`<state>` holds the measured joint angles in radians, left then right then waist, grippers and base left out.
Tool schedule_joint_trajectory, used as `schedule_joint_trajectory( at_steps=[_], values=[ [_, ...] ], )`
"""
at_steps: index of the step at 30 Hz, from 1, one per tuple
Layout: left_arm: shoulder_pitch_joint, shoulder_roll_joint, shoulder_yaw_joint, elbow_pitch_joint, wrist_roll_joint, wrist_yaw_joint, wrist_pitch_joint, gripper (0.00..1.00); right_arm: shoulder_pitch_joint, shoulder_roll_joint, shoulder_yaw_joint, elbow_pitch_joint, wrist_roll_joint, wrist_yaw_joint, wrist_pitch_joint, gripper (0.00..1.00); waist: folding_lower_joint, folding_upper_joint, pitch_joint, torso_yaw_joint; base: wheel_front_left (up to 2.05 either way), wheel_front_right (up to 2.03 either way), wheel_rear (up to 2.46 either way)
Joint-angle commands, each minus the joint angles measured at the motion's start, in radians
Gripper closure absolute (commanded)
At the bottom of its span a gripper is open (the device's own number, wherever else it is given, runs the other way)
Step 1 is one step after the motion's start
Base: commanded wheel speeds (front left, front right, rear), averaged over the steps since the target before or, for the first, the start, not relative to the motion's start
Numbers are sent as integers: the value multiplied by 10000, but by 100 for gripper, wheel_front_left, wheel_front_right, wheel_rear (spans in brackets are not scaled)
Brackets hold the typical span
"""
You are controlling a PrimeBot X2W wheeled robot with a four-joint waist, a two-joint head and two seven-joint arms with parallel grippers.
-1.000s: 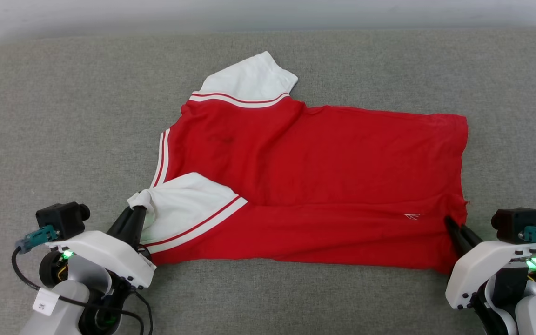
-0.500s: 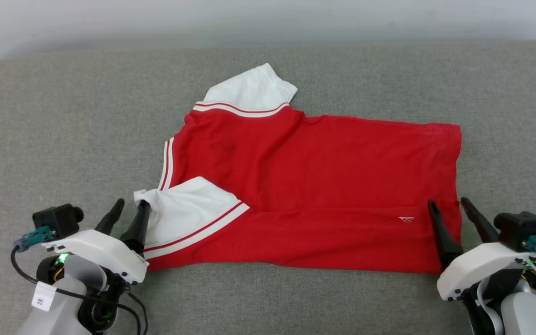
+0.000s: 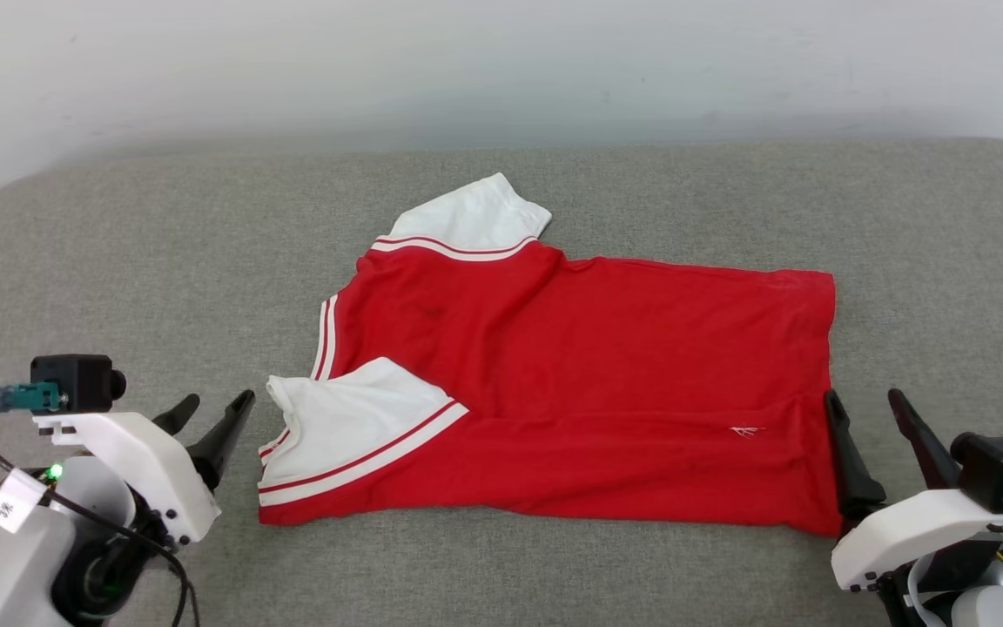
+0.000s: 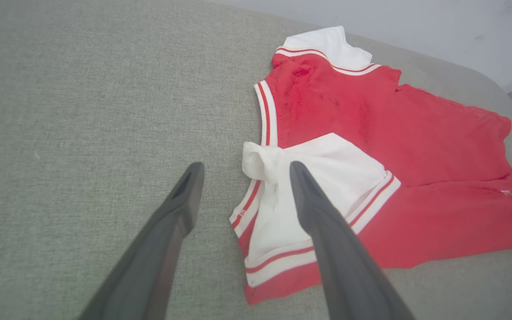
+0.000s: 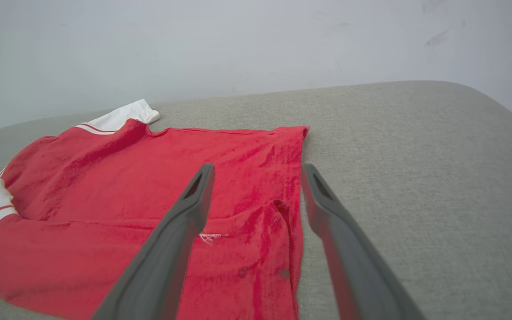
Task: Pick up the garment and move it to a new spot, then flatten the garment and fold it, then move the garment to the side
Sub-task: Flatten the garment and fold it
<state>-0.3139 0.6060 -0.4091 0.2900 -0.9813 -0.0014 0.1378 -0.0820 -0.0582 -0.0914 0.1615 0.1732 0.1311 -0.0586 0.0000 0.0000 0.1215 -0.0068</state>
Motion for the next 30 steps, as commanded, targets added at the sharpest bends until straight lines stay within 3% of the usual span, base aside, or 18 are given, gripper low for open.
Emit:
schedule_joint_trajectory(
  at_steps=[1,6,10,14,20,24,25,26,28,30],
  values=[
    [226,402,-101,-417,-197,32,774,0,146,58,-72,-144,-81,-8,73,0,0,0,-22,-30,0,0,0],
    [455,1114,-201,-1441,-896,291,2568,0,259,83,-93,-322,-30,-8,196,0,0,0,17,-168,0,0,0],
    [609,1280,-260,-1802,-1358,695,3494,0,312,92,-29,-449,128,-8,233,0,0,0,215,-305,0,0,0],
    [582,1087,-455,-1580,-1559,968,4016,0,198,92,-14,-543,223,-8,268,0,0,0,563,-436,0,0,0],
    [328,811,-808,-937,-1618,819,4450,0,71,92,-48,-526,321,-8,292,0,0,0,897,-596,0,0,0],
    [221,494,-1433,-365,-1439,497,4916,0,29,93,-216,-421,416,-8,358,0,0,0,1004,-685,0,0,0],
    [234,394,-1573,-256,-1454,413,5039,16,37,91,-280,-416,421,-8,397,0,0,0,1015,-686,0,0,0],
    [261,290,-1719,-146,-1487,321,5169,52,30,92,-349,-436,421,-8,395,0,0,0,1019,-690,0,0,0],
    [222,166,-1841,8,-1394,200,5125,100,18,92,-497,-540,405,-8,488,0,0,0,1013,-699,0,0,0],
    [123,136,-1856,135,-1300,118,4986,100,13,92,-659,-561,465,-8,671,0,0,0,997,-681,0,0,0]
  ],
)
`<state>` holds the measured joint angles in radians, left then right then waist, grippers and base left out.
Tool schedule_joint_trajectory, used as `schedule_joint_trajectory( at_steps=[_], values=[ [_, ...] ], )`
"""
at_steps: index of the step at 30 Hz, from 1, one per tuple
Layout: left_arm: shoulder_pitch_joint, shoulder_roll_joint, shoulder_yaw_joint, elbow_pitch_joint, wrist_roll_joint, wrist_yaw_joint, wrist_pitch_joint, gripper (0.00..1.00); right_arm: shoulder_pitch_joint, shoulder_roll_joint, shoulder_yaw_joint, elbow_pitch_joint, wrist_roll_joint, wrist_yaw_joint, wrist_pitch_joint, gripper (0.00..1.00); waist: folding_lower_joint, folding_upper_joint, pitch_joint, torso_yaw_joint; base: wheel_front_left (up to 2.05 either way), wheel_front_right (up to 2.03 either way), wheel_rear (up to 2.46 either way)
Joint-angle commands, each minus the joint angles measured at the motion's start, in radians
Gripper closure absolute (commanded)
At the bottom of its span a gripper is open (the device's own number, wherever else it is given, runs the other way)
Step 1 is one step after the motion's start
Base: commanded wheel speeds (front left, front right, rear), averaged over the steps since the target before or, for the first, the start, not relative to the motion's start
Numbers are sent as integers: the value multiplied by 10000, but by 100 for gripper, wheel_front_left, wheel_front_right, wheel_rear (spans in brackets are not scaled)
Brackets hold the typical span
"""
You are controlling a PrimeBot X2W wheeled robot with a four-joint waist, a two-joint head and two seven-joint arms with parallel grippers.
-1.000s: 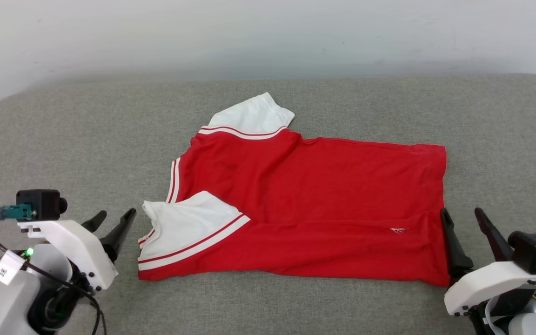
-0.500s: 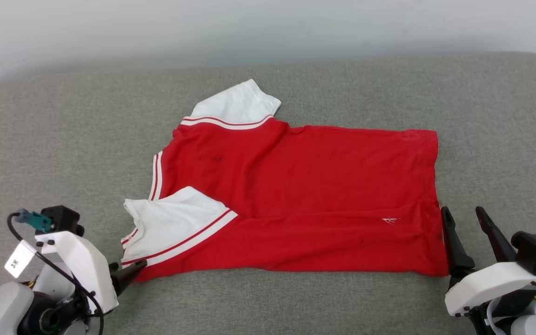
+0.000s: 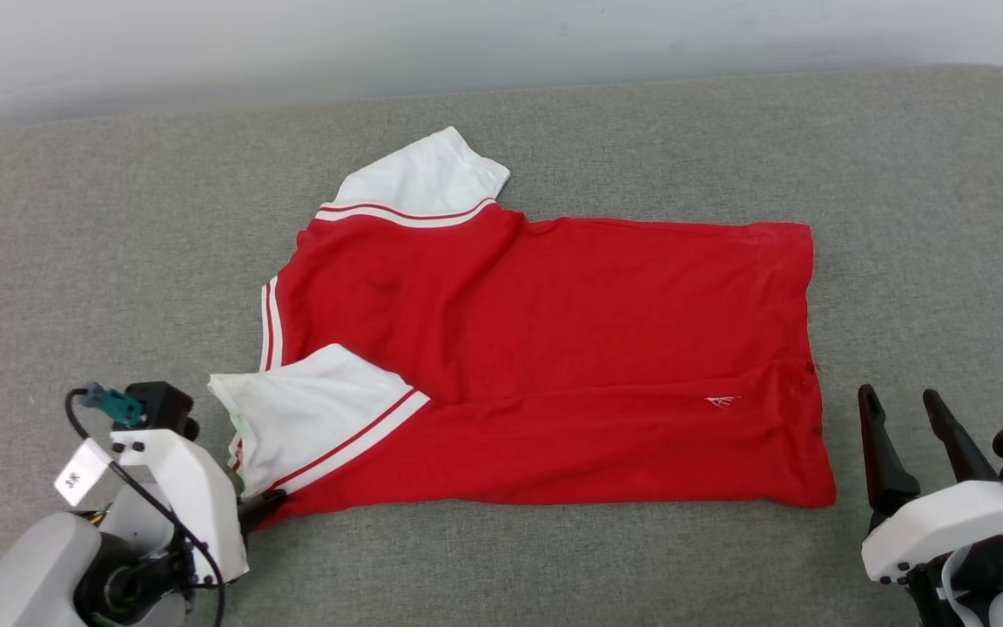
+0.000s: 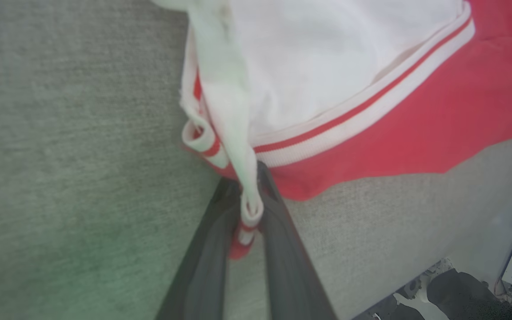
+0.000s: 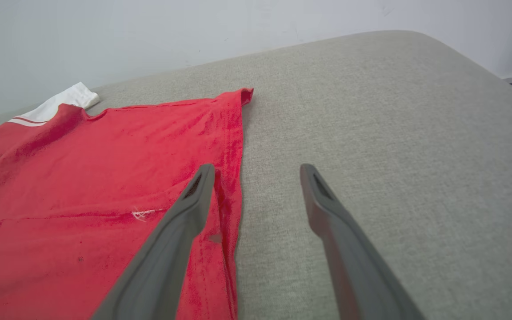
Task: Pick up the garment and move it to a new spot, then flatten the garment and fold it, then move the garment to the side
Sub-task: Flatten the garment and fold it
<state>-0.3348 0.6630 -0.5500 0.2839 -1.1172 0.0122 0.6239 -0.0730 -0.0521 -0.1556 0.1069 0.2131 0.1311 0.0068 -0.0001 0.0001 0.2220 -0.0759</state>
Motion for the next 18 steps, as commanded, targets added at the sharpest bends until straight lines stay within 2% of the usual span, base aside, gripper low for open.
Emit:
schedule_joint_trajectory(
  at_steps=[1,6,13,18],
  values=[
    [262,-396,-388,220,112,-12,-3,100,-57,31,-55,-26,169,-8,237,0,1,-1,-23,26,0,0,0],
    [44,-241,-14,31,349,-3,-724,100,-25,-5,-125,-479,486,-8,1560,0,1,-1,-122,110,0,0,0],
    [260,163,443,-1091,721,401,-1640,100,7,-630,147,-907,846,-8,4652,0,1,-1,-196,200,0,0,0],
    [396,368,568,-2030,892,779,-1788,100,-204,-820,445,-647,964,-8,6053,0,1,-1,-39,349,0,0,0]
  ],
)
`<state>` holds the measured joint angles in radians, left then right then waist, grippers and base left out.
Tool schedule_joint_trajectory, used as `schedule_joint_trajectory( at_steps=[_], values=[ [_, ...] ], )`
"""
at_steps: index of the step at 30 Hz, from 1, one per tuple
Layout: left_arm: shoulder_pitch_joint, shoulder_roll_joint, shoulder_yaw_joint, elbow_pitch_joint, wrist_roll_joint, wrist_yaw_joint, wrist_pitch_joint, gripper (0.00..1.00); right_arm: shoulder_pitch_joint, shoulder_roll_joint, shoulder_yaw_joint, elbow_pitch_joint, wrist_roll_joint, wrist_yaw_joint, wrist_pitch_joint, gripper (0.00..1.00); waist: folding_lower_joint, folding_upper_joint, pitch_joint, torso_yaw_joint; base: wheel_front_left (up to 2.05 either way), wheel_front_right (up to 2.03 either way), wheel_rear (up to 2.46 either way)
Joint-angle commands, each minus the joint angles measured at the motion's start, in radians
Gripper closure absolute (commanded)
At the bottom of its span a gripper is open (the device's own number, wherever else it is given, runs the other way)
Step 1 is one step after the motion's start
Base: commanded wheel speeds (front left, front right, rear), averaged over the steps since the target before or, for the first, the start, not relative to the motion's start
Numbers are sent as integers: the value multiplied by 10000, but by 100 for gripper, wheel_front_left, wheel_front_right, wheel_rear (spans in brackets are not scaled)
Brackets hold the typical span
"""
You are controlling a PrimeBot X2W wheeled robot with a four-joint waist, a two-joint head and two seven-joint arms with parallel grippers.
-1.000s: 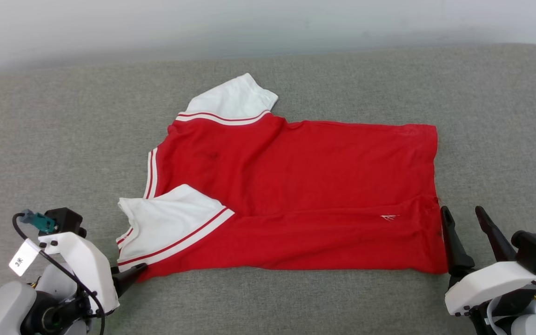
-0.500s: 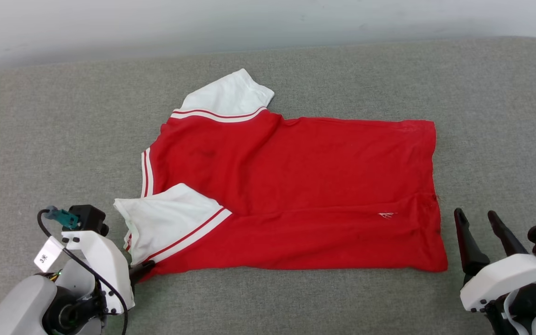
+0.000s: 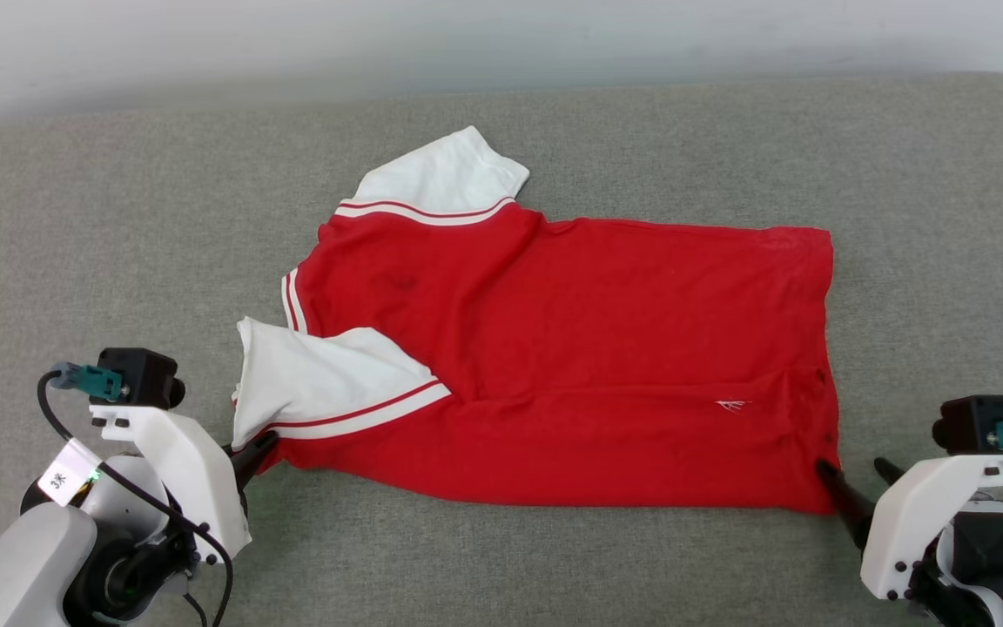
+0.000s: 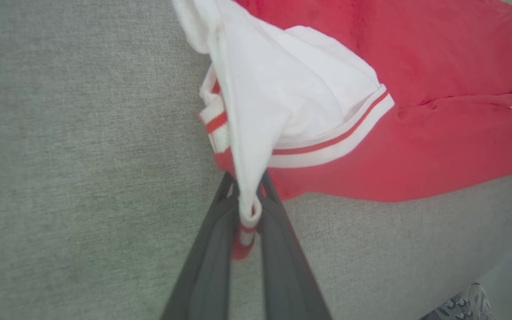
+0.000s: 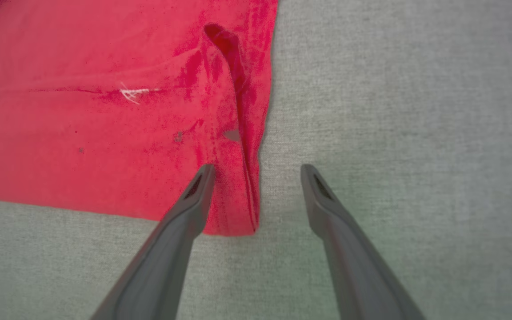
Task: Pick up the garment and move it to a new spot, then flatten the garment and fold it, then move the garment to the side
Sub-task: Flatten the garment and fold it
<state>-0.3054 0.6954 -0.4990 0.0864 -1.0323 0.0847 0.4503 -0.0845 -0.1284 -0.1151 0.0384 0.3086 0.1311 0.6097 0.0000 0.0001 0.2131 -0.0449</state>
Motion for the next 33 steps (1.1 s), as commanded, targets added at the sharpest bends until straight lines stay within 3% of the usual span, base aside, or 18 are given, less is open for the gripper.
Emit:
schedule_joint_trajectory(
  at_steps=[1,8,9,10,11,12,23,33],
  values=[
    [133,49,57,-183,71,102,-58,100,-178,-85,80,177,34,-8,159,0,0,-1,98,69,0,0,0],
    [206,-35,42,-553,79,187,-194,100,-544,52,532,1783,195,-6,762,0,0,-1,326,227,0,0,0],
    [225,-46,26,-536,91,176,-216,100,-556,104,660,2045,252,-5,880,49,0,-1,330,244,0,0,0],
    [242,-69,28,-519,87,175,-248,100,-553,144,777,2260,293,-3,993,65,0,-1,328,257,0,0,0],
    [260,-97,27,-507,79,162,-280,100,-572,178,875,2408,347,-2,1075,96,0,-1,326,270,0,0,0],
    [276,-118,42,-496,67,151,-334,100,-630,191,947,2479,394,9,1065,100,0,-1,320,277,0,0,0],
    [900,-285,67,-440,25,250,-888,100,-777,-543,943,1655,424,-8,864,100,0,-1,-689,190,0,0,0],
    [2474,-50,189,-1001,-177,927,-1274,100,388,-769,1261,664,669,-8,1187,100,0,-1,-2094,401,0,0,0]
  ],
)
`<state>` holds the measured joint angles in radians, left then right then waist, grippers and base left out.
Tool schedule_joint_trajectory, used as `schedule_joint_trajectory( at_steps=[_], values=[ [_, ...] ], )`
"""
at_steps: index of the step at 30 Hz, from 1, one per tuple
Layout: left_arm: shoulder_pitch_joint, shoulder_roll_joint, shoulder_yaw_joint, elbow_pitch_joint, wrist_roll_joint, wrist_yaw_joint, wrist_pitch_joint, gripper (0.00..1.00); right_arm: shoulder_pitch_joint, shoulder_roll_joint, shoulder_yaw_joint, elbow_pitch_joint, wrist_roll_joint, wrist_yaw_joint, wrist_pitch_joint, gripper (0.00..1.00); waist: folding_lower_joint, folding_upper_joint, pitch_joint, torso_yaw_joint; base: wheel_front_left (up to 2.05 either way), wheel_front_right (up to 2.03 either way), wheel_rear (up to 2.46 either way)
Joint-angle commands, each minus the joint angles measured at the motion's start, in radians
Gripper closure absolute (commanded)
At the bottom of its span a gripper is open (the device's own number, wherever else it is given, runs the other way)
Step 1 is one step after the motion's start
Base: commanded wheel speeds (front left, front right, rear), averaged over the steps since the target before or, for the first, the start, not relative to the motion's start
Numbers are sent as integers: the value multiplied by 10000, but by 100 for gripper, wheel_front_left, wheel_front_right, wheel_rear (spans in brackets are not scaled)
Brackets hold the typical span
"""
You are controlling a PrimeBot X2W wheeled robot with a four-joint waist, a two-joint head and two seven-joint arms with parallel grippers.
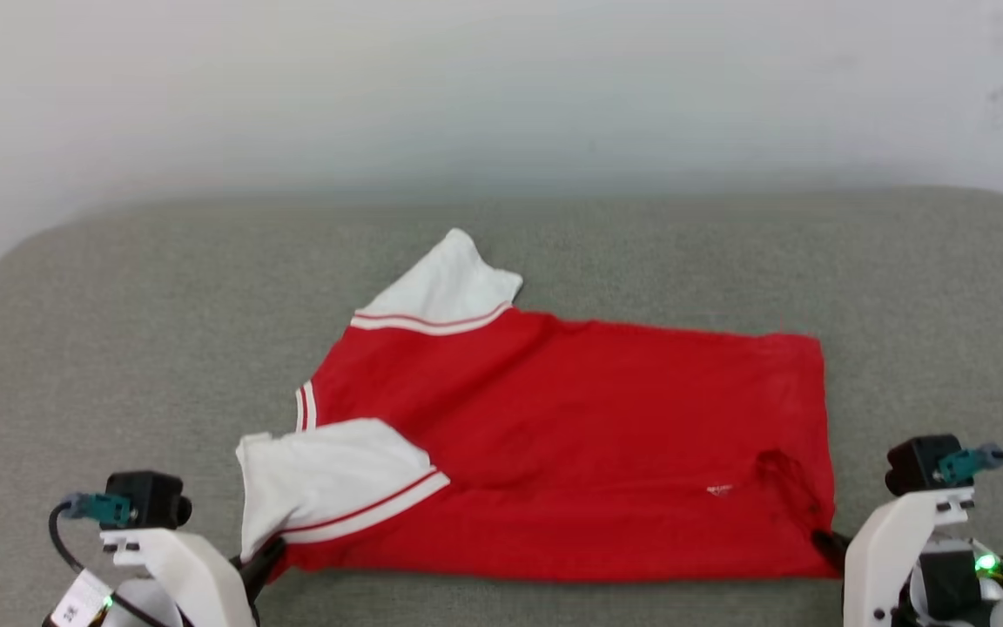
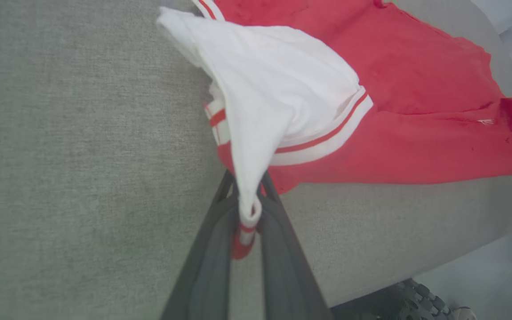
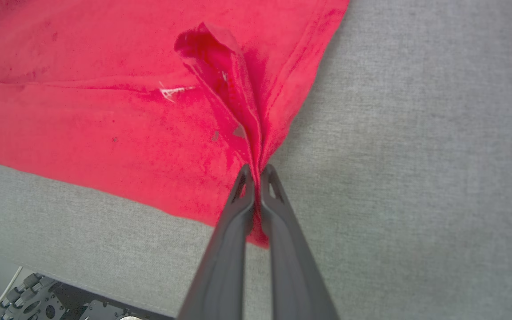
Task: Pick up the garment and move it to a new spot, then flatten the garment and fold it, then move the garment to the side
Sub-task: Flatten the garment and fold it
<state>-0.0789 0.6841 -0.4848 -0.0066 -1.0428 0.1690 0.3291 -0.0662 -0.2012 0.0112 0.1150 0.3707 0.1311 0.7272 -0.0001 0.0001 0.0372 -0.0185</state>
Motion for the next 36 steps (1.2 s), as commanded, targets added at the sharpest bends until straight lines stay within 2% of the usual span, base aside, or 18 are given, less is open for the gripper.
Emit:
schedule_joint_trajectory(
  at_steps=[1,8,16,17,19,20,24,28,32,36],
  values=[
    [396,87,72,-137,-136,161,-50,100,397,-56,-7,-195,67,-8,48,100,1,-1,-434,207,0,0,0],
    [1483,218,241,-176,-495,611,-117,100,1470,193,0,-579,235,-8,67,100,1,-1,-590,508,0,0,0],
    [1266,-428,-31,798,-696,226,-187,100,2034,488,-380,66,155,-8,-414,100,1,-1,-499,653,0,0,0],
    [1175,-549,-58,967,-725,164,-189,77,2105,506,-421,179,136,-8,-494,80,1,-1,-490,654,0,0,0],
    [1030,-687,-102,1287,-731,39,-244,38,2194,535,-394,339,142,-8,-645,55,1,-1,-476,607,0,0,0],
    [947,-761,-112,1454,-728,-20,-280,0,2179,558,-391,367,196,-8,-773,0,1,-1,-471,581,0,0,0],
    [707,-861,-17,1835,-683,-195,-533,0,2094,535,-278,261,264,-6,-1681,0,1,-1,-487,469,0,0,0],
    [448,-805,127,1863,-409,-311,-1033,0,1854,567,-407,-70,102,-6,-3325,0,1,-1,-520,378,0,0,0],
    [65,-728,129,1762,253,-307,-1714,0,1632,756,-568,-412,-345,-6,-4883,0,1,-1,-515,308,0,0,0],
    [-449,-845,93,1731,1014,-215,-2559,0,1410,929,-584,-784,-855,-6,-5947,0,1,-1,-410,182,0,0,0]
  ],
)
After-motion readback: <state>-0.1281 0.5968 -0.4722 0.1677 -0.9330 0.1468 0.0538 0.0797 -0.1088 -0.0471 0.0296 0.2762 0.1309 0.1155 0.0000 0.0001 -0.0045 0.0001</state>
